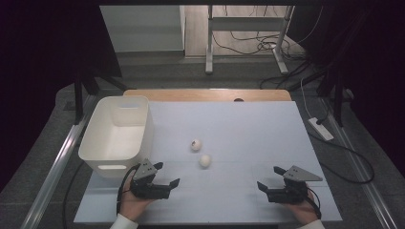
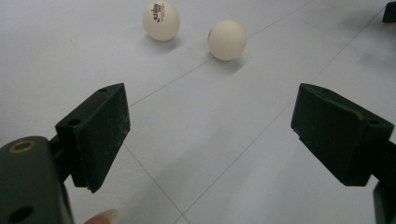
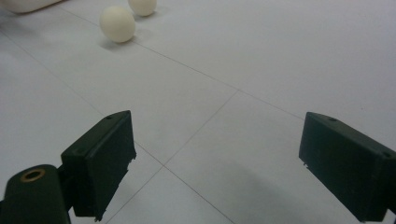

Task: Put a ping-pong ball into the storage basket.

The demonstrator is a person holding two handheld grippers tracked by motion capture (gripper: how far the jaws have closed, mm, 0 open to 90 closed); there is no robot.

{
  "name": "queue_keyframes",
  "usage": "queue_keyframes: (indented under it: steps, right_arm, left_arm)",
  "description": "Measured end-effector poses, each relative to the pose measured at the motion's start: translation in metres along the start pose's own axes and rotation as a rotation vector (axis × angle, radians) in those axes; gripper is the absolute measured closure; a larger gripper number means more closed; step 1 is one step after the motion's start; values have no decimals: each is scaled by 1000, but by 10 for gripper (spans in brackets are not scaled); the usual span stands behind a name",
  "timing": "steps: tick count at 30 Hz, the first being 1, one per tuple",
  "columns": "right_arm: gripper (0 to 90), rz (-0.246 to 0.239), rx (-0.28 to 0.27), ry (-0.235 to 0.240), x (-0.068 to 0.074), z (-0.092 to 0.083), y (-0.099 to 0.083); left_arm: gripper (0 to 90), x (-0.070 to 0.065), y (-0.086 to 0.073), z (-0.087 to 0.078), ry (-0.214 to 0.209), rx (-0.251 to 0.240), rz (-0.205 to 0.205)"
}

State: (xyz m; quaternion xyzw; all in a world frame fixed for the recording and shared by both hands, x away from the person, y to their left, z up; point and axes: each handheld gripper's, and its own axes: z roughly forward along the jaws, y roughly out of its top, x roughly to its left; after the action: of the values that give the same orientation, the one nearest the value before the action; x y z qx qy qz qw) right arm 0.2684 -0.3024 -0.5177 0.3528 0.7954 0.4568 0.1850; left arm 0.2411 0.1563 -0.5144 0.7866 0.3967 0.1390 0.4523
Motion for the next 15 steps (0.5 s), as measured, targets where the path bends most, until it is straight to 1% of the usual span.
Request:
queue_keyframes:
  steps: [4,10,15]
  right_arm:
    - [106,-5,5,3,0,2,1]
    - [106,-11,9,14,1,4,2]
    - [107,-16,9,21,2,5,3]
  left_arm:
    - [126,-1,3,5,8,15,8]
    - [126,-4,8,8,11,23,20]
    - [125,-4,14,11,11,30,16]
